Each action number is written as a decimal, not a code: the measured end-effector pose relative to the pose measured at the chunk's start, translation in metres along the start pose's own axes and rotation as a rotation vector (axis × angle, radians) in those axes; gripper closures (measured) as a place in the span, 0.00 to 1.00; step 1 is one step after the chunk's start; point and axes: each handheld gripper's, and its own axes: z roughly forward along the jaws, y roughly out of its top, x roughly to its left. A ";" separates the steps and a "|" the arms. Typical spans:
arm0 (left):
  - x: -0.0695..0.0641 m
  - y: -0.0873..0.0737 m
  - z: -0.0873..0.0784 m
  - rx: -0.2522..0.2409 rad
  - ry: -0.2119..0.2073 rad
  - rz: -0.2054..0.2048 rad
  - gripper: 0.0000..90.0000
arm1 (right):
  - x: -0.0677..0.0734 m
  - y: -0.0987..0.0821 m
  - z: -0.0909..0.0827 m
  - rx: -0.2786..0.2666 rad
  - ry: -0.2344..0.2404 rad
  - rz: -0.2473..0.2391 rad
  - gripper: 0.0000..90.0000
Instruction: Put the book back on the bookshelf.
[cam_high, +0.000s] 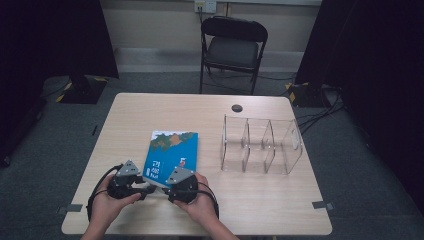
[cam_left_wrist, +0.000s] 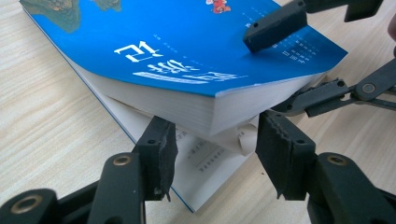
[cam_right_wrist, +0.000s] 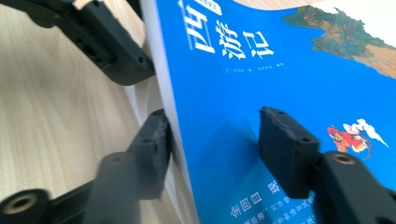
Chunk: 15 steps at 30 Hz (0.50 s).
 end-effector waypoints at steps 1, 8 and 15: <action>0.000 0.000 0.000 -0.003 0.001 -0.001 0.54 | 0.000 0.000 -0.001 0.002 0.003 0.002 0.57; 0.000 -0.002 0.000 -0.030 -0.005 -0.005 0.51 | -0.002 0.001 -0.003 -0.005 0.023 0.012 0.66; 0.003 -0.007 -0.003 -0.025 -0.002 -0.011 0.42 | 0.001 0.003 -0.006 -0.003 -0.007 0.009 0.76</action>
